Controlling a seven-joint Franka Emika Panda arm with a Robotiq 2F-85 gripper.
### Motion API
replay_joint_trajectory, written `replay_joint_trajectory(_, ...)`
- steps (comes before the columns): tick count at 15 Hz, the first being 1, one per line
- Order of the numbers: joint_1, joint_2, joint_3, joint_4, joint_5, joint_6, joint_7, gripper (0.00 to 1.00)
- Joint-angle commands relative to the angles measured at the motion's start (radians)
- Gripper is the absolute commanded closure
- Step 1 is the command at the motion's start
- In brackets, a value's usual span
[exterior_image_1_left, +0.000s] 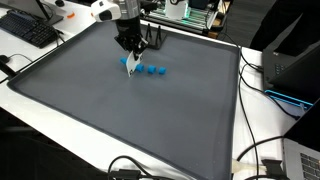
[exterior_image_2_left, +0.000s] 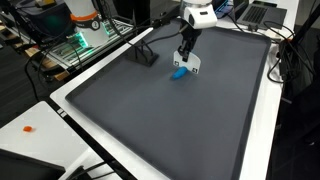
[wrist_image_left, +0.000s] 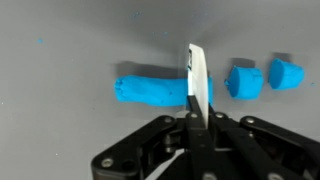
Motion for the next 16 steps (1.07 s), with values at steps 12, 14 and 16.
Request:
replay_joint_trajectory(12,-0.012,0.039,0.007,0.001,0.06,-0.051,0.039,0.99)
replay_joint_trajectory(14,-0.012,0.032,0.007,0.007,0.069,-0.07,0.049,0.99)
replay_joint_trajectory(16,-0.011,0.025,0.005,0.011,0.071,-0.096,0.058,0.99)
